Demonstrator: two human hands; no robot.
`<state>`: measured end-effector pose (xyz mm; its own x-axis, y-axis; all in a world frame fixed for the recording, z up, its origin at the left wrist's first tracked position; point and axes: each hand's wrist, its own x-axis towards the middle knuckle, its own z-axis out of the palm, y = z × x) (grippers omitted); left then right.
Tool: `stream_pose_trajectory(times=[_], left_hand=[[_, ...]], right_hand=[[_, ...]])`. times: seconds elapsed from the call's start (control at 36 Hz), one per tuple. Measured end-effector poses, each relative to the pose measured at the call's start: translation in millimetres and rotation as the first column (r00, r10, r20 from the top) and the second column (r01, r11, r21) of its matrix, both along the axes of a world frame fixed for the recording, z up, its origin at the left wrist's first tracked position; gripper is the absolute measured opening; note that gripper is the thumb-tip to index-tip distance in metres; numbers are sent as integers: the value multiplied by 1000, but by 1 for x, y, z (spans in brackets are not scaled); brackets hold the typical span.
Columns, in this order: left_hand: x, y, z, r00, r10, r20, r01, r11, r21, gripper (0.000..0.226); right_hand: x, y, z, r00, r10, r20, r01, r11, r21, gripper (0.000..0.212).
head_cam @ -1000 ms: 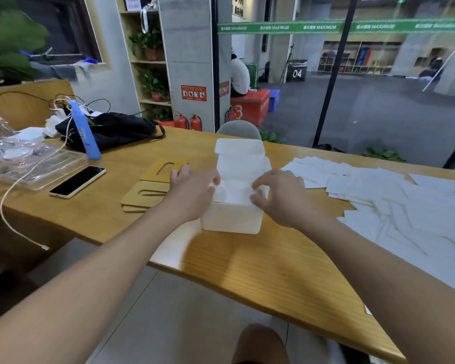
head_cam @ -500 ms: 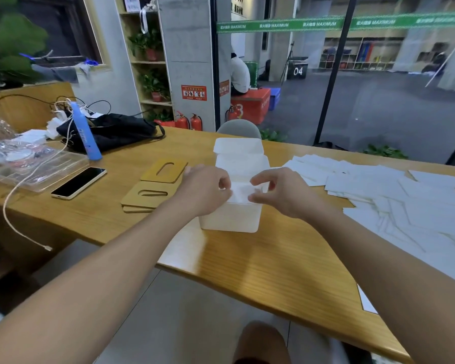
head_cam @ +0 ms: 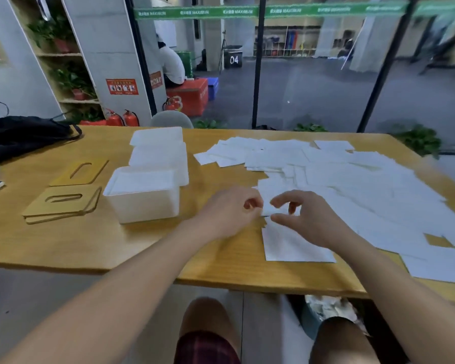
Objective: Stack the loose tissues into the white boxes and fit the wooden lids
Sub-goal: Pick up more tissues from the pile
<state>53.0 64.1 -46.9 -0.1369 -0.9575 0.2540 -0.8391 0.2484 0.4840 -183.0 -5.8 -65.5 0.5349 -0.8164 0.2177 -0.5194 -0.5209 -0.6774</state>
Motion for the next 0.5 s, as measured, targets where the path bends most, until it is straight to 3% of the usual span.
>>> stream_pose_trajectory(times=[0.17,0.33,0.5], left_hand=[[-48,-19,-32,995,-92,-32,94,993,66,28],[-69,-27,-46,991,-113,71,108,992,72,54],[-50,-32,-44,986,-89,138,84,996,40,41]], right_hand=[[-62,0,-15,998,-64,-20,64,998,1,25],[-81,0,-22,996,-25,-85,23,1000,-21,29],[-72,1,-21,993,60,-97,-66,996,-53,31]])
